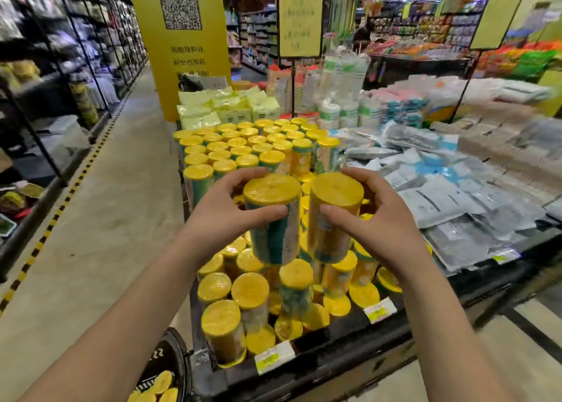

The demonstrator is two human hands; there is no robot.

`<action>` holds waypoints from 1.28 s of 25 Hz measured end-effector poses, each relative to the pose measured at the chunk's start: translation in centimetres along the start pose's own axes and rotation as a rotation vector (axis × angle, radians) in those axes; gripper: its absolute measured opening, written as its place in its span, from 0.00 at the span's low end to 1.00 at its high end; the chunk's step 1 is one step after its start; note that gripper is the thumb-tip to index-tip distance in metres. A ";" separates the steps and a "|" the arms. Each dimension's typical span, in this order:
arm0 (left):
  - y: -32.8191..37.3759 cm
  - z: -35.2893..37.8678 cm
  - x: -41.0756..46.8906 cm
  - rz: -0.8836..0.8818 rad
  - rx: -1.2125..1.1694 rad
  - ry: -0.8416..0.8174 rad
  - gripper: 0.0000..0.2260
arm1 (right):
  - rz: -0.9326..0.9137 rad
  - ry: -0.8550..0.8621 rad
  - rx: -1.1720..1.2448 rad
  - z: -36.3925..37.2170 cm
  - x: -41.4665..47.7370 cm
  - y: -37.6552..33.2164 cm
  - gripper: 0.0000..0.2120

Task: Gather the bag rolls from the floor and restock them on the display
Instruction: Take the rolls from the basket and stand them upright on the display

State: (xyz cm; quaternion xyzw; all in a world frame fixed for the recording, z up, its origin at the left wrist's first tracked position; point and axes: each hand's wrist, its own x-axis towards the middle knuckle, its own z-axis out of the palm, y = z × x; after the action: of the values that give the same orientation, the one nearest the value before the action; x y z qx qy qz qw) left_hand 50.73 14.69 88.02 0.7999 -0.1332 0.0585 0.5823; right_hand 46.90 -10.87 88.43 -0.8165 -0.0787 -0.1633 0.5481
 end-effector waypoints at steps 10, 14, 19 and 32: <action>-1.4 5.4 10.7 0.015 0.089 0.046 0.39 | -0.034 -0.080 -0.032 -3.5 11.6 6.6 0.27; -2.5 6.9 14.6 -0.022 0.138 0.067 0.41 | -0.071 -0.148 -0.070 -3.9 16.7 9.5 0.29; -3.5 8.5 16.4 -0.094 0.200 0.098 0.44 | -0.118 -0.273 -0.094 -4.1 21.1 12.8 0.32; -3.8 13.3 22.5 -0.179 0.486 0.247 0.33 | -0.192 -0.446 0.033 -6.1 28.7 18.2 0.32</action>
State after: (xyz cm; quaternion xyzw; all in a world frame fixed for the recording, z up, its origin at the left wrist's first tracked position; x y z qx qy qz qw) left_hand 72.49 -0.02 85.93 0.9113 0.0279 0.1341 0.3882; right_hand 78.25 -25.03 84.84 -0.8121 -0.2779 -0.0290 0.5122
